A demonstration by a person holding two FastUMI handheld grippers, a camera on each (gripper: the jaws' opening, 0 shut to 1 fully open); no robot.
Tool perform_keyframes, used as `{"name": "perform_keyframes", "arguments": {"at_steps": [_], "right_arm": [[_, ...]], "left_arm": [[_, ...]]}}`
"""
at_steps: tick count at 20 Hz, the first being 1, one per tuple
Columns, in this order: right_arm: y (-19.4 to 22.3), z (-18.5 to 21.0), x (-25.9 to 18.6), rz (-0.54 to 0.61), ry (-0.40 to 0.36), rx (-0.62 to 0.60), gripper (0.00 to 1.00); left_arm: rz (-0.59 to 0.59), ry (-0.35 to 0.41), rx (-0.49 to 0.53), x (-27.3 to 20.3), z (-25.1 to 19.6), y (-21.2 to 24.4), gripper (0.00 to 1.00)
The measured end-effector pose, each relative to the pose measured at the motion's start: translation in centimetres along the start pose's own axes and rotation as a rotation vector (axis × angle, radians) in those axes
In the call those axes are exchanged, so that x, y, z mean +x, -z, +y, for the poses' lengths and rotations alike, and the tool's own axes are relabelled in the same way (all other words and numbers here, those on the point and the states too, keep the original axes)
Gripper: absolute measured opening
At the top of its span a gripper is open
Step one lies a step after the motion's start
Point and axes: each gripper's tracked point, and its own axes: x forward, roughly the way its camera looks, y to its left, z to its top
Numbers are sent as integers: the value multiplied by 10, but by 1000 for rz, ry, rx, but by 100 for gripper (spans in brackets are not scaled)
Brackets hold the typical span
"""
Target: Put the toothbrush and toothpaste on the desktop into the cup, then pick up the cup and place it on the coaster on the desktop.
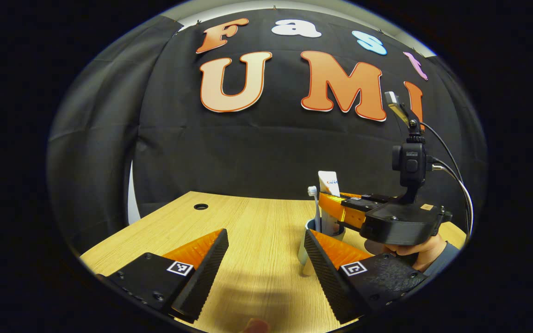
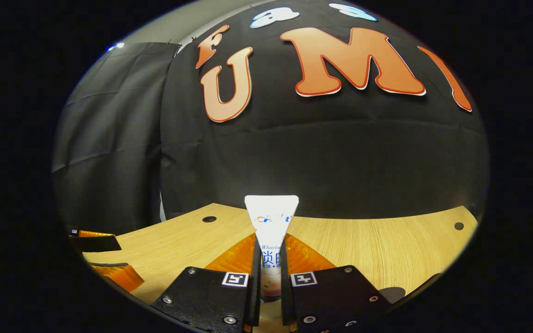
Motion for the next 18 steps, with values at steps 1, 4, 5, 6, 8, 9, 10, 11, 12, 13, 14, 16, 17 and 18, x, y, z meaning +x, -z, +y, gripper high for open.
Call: {"name": "perform_keyframes", "arguments": {"at_steps": [1,4,5,6,8,9,10,11,12,13,14,16,17,18], "right_arm": [[-2,0,-4,3,-4,8,19],[-4,-1,-14,26,-13,-3,25],[-4,-4,-16,36,-7,-13,27],[-3,-7,-18,47,-2,-16,31],[0,-10,-22,69,-4,-7,37],[1,-11,-24,81,-5,-3,39],[1,-12,-26,92,-4,0,31],[0,-12,-28,99,-8,0,43],[-7,-13,-32,88,-10,-7,49],[-16,-16,-35,65,-8,-19,53],[-29,-18,-43,34,-5,-29,55],[-55,-23,-55,-18,3,-35,59],[-66,-26,-62,-38,9,-38,60],[-75,-30,-70,-50,19,-45,64]], "left_arm": [[6,6,-1,1,-2,2,100],[29,36,7,5,-14,4,99],[36,51,15,7,-18,6,99],[41,63,27,10,-22,5,99],[55,82,65,18,-29,7,99],[62,90,83,23,-33,7,99],[69,99,101,27,-37,7,99],[67,112,108,31,-40,7,99],[74,127,117,34,-44,7,98],[80,141,125,37,-49,8,98],[90,154,133,39,-54,9,99],[111,188,152,43,-65,12,99],[123,220,159,46,-73,14,99],[132,261,172,49,-82,15,98]]}}
